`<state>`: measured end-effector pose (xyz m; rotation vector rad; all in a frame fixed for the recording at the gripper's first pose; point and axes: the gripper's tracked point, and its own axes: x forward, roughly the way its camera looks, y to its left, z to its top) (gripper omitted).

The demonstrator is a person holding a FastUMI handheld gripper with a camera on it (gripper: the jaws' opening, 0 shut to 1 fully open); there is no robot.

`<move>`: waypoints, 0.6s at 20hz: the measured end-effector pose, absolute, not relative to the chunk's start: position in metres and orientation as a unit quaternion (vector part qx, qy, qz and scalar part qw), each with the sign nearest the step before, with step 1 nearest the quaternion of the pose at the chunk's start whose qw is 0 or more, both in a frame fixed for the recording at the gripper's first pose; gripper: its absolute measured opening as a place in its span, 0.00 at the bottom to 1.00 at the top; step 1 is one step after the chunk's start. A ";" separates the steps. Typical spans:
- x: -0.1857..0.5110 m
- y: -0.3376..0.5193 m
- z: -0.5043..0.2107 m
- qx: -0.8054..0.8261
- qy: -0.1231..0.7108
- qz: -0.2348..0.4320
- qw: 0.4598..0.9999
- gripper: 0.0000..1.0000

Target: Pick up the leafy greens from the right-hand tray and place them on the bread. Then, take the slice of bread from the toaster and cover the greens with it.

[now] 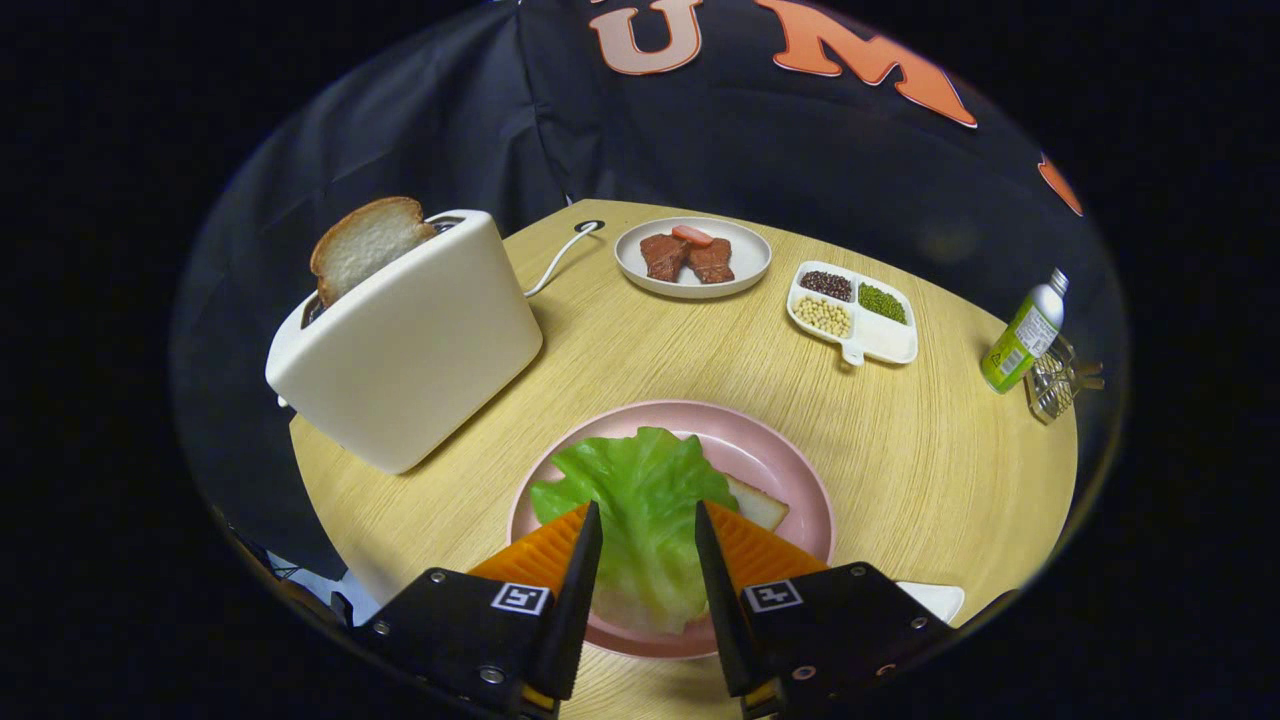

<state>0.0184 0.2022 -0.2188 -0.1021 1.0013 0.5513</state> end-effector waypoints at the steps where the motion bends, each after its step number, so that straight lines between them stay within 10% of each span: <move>1: 0.019 0.206 -0.212 -0.040 0.472 0.264 0.840 0.60; 12: 0.038 0.272 -0.128 0.033 0.449 0.294 0.843 0.99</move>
